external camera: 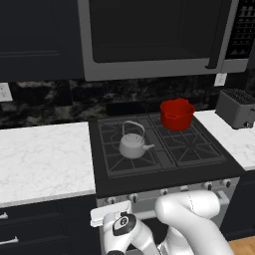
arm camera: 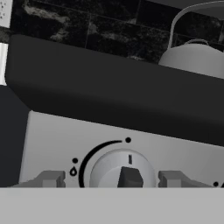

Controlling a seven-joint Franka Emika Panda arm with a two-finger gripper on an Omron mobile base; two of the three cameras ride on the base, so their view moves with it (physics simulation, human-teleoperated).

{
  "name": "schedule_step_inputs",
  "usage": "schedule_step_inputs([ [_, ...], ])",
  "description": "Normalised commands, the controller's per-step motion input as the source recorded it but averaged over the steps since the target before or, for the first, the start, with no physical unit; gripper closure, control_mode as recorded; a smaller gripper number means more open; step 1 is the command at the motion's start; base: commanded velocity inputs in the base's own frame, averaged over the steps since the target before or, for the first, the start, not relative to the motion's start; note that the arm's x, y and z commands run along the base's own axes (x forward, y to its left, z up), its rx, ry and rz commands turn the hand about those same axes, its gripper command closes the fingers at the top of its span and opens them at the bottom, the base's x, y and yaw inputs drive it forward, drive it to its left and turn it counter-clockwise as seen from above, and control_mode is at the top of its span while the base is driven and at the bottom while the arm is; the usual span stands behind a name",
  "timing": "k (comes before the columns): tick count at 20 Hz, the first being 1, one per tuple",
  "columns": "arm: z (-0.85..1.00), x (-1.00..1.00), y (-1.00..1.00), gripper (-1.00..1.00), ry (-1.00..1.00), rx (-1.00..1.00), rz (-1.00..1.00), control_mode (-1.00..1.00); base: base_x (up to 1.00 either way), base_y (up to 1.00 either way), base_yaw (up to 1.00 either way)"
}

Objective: Pick the kettle from the counter and place it on a stove burner. Then turn the burner on.

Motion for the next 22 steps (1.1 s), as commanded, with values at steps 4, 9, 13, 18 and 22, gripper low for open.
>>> schedule_step_inputs([
  [4,0.00,0.00,0.00,1.00,0.00,0.00,0.00,-1.00,0.00,0.00,0.00],
  [9,0.00,0.00,0.00,1.00,0.00,0.00,0.00,-1.00,0.00,0.00,0.00],
  [13,0.00,-0.04,0.00,1.00,0.00,0.00,0.00,-1.00,0.00,0.00,0.00],
  [18,0.01,-0.09,0.00,1.00,0.00,-0.17,0.00,-1.00,0.00,0.00,0.00],
  [22,0.00,0.00,0.00,1.00,0.00,-0.29,0.00,-1.00,0.00,0.00,0.00],
])
